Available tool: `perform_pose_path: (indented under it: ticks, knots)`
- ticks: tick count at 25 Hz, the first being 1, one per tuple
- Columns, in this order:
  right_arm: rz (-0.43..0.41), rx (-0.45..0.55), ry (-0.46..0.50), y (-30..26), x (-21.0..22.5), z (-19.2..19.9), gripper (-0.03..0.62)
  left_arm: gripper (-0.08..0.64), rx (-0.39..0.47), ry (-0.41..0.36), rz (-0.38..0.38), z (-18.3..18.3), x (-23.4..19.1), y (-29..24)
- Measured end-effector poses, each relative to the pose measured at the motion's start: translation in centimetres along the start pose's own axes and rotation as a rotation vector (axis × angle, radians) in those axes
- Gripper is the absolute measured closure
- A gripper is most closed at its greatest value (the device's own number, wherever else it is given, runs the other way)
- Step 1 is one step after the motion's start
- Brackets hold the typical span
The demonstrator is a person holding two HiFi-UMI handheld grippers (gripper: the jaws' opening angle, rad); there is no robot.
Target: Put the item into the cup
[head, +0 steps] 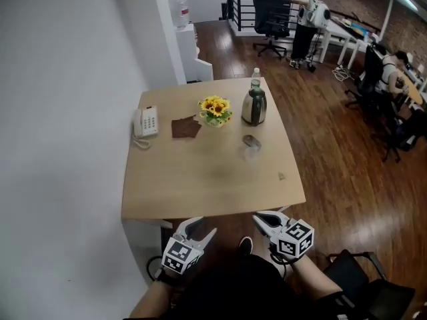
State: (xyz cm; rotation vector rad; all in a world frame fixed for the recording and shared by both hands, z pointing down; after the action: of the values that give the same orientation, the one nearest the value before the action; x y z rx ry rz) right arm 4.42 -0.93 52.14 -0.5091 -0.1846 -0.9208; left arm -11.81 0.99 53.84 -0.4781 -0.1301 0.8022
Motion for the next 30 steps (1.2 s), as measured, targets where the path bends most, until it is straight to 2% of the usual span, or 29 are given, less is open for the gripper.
perform_pose_path:
  ticks: [6,14,20,30]
  knots:
    - [-0.043,-0.01,0.027,-2.0,5.9,-2.8,0.581,0.373,-0.015,0.006,-0.027,-3.3,-2.6,-5.5]
    - [-0.094,-0.032,0.068,-4.0,10.5,-4.9,0.571,0.371,-0.033,0.002,-0.047,-6.0,-4.5,-10.4]
    - [-0.061,-0.061,0.077,-5.7,13.0,-5.3,0.563,0.371,-0.044,0.016,-0.027,-6.3,-6.6,-12.3]
    - [0.054,-0.056,0.041,-7.2,16.8,-6.5,0.54,0.367,-0.045,-0.023,0.038,-7.8,-9.6,-14.3]
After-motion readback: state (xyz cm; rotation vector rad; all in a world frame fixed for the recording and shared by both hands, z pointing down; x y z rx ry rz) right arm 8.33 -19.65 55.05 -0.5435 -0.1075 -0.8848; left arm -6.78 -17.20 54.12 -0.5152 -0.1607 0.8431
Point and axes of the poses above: the fingertips, and each gripper's own axes: y backward along the fingers, x to its right, z out of its underside, the point moved 2 cm from there along y, backward along the fingers, and after that the axes turned 3 degrees about -x, right-handed, at the moved point
